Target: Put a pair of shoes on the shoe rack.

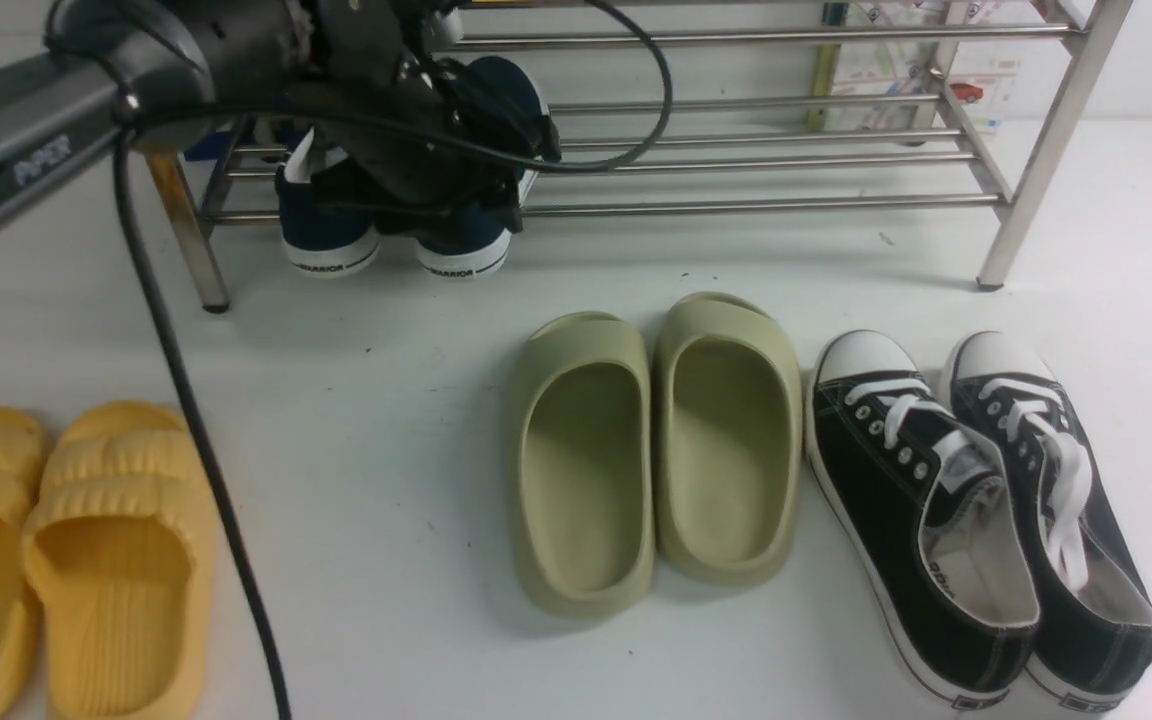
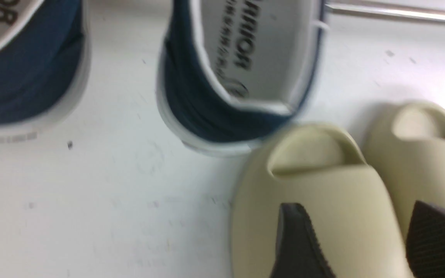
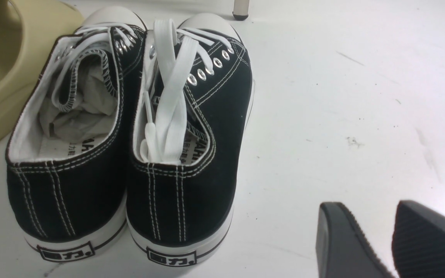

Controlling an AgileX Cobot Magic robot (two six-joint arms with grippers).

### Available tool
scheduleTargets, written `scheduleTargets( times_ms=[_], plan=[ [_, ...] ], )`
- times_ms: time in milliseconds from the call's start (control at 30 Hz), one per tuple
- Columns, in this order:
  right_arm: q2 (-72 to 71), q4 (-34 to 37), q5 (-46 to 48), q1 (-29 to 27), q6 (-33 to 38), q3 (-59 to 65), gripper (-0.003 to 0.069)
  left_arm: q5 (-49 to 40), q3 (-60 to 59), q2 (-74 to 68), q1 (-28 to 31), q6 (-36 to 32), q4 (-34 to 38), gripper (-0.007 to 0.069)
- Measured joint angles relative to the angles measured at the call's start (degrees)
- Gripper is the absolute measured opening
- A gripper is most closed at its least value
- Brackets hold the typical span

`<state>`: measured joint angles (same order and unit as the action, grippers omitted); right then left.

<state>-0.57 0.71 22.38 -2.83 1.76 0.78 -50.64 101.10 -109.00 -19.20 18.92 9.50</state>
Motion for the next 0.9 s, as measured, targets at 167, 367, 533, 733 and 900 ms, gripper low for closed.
scheduleTargets(
  times_ms=[167,367,533,733,900],
  plan=[
    [0.0,0.0,0.0,0.0,0.0,0.0,0.0242,-9.5,-0.1,8.6,0.0,-0.7,1.9,0.0285],
    [0.0,0.0,0.0,0.0,0.0,0.0,0.0240,-16.5,-9.2,25.6,0.0,2.4,2.1,-0.0014],
    [0.0,0.0,0.0,0.0,0.0,0.0,0.0239,-15.7,-24.0,44.2,0.0,4.9,2.1,-0.0013],
    [0.0,0.0,0.0,0.0,0.0,0.0,0.0239,-11.8,-41.2,66.5,0.0,5.2,2.1,-0.0013],
    [0.0,0.0,0.0,0.0,0.0,0.0,0.0239,-10.9,-52.5,79.8,0.0,5.7,2.1,-0.0013]
  ],
)
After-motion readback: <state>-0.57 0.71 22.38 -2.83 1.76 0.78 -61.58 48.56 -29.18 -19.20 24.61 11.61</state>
